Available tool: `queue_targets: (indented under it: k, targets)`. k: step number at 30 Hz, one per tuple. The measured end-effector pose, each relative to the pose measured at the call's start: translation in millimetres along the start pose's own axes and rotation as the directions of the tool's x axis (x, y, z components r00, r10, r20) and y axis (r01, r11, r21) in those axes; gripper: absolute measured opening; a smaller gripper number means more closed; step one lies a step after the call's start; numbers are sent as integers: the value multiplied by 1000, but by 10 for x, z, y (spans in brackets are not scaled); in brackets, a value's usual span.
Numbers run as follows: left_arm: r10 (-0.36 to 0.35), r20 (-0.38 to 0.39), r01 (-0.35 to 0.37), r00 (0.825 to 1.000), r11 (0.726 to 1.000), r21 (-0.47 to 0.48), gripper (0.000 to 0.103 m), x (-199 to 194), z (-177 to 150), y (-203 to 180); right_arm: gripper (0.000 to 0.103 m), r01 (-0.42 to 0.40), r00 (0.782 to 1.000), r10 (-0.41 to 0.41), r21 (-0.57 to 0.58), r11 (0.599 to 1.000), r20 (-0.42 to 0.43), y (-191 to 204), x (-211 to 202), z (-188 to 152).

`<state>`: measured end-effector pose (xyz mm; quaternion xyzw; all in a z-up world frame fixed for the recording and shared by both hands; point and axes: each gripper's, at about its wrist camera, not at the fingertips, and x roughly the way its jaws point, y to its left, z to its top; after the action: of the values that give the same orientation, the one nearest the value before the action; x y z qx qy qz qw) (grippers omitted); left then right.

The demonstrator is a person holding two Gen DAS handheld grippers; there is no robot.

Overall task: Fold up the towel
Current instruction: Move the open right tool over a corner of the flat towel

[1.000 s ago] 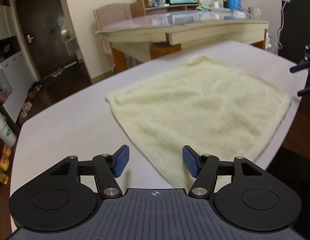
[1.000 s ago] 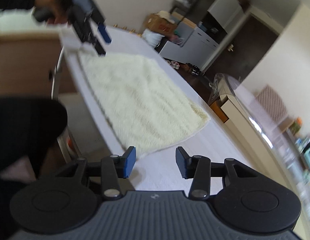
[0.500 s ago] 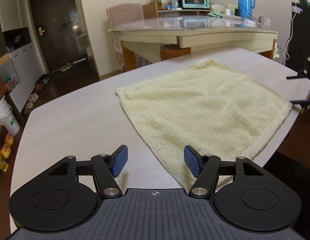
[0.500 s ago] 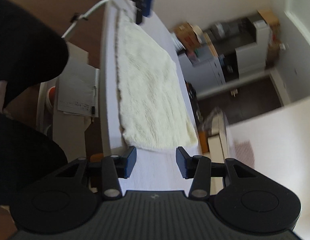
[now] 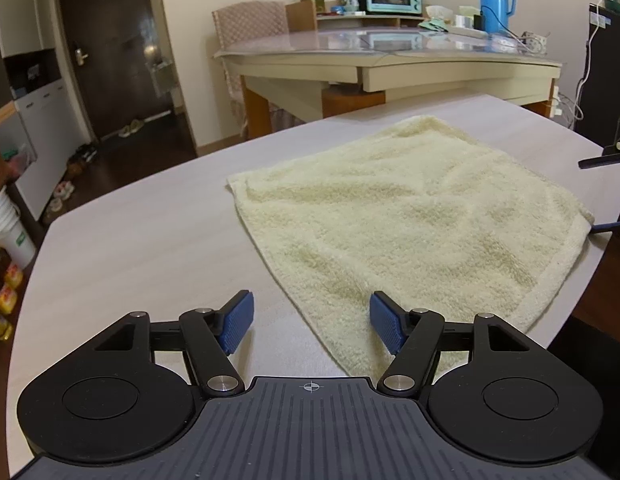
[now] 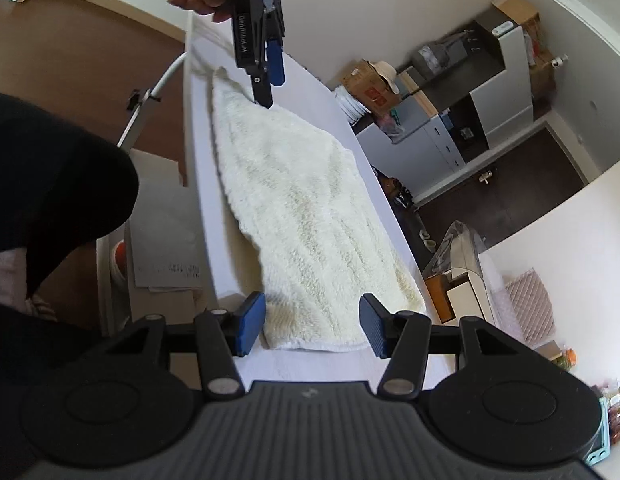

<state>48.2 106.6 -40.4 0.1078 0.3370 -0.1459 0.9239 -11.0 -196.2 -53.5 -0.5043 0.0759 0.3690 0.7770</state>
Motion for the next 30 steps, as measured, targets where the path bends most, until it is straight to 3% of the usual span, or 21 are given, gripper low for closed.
queue_targets:
  k: [3,6,13,19,25,30]
  targets:
    - [-23,12,22,1000,999,29,70,-19,68,-96,60,-4,1000,4,16,1000,-9,-49,-19,0]
    - [-43,17,42,999,997,72,70,19,128,-216,62,45,999,-47,-66,997,-27,4,-50,-48]
    - [-59,11,58,998,996,73,71,129,158,-279,68,102,994,-108,-198,975,-17,84,35,-108]
    - [-44,5,44,999,997,58,75,132,126,-242,74,107,992,-121,-231,967,-44,-1,196,-123]
    - [-41,5,41,999,998,43,75,147,109,-207,78,69,995,-86,-272,960,-54,-81,285,-38]
    - [-46,5,46,999,998,40,76,162,91,-218,78,24,1000,-27,-296,955,-7,-54,276,55]
